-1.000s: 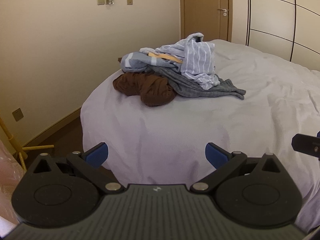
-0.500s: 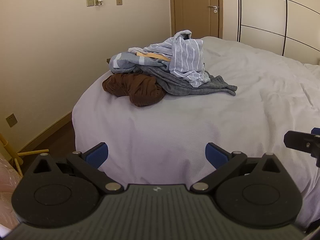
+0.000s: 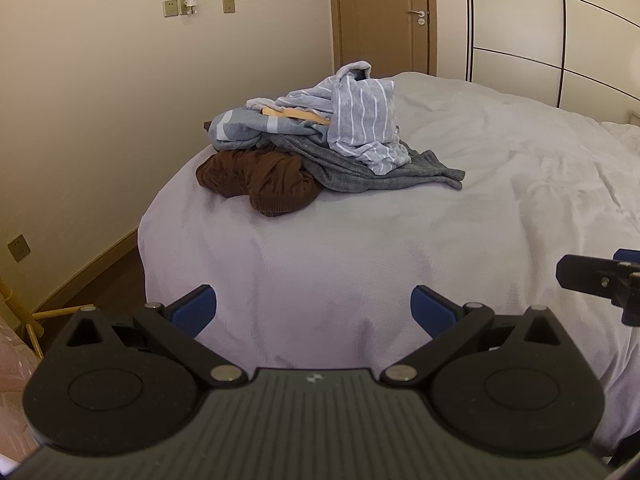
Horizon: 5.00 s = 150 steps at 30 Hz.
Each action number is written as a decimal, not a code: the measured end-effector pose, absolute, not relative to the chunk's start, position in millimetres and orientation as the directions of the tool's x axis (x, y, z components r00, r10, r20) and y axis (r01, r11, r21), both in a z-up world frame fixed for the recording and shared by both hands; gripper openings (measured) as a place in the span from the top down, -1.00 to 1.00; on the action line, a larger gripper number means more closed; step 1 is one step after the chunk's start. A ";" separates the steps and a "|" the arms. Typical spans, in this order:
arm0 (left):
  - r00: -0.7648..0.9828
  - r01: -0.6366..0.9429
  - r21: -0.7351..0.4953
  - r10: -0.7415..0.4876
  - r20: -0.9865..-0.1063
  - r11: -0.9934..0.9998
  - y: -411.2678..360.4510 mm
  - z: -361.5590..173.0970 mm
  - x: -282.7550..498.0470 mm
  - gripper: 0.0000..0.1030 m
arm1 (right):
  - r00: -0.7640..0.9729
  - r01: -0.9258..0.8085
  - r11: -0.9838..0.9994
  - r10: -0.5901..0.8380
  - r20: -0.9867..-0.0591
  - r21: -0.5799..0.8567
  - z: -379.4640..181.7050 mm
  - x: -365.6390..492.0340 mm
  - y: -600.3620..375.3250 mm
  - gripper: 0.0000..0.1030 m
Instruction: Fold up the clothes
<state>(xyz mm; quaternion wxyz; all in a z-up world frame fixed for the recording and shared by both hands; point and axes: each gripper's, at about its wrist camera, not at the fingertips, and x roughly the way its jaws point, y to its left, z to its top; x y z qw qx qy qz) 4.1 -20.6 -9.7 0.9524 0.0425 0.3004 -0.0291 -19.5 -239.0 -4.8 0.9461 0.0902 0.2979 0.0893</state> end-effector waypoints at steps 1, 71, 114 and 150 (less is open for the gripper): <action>0.818 0.081 0.065 -0.030 -0.574 0.995 -20.5 -9.5 3.9 -0.98 | 0.806 -0.117 0.968 0.224 -0.547 0.224 -4.7 -19.5 -239.1 -0.99; 0.505 0.842 -0.053 -0.819 -0.273 0.537 -242.9 62.0 10.4 0.71 | 0.983 0.070 0.953 -0.116 -0.140 -0.295 49.8 -13.6 -407.3 1.00; 0.685 0.716 0.232 -0.726 -0.055 0.658 -320.7 147.9 130.5 0.91 | 0.969 0.141 0.931 -0.200 -0.148 -0.338 117.3 10.8 -567.2 0.94; 0.442 0.751 -0.088 -0.598 -0.668 0.654 -303.3 -48.5 161.0 -0.23 | 0.758 -0.056 0.992 0.118 -0.641 0.117 -74.4 83.3 -612.5 0.19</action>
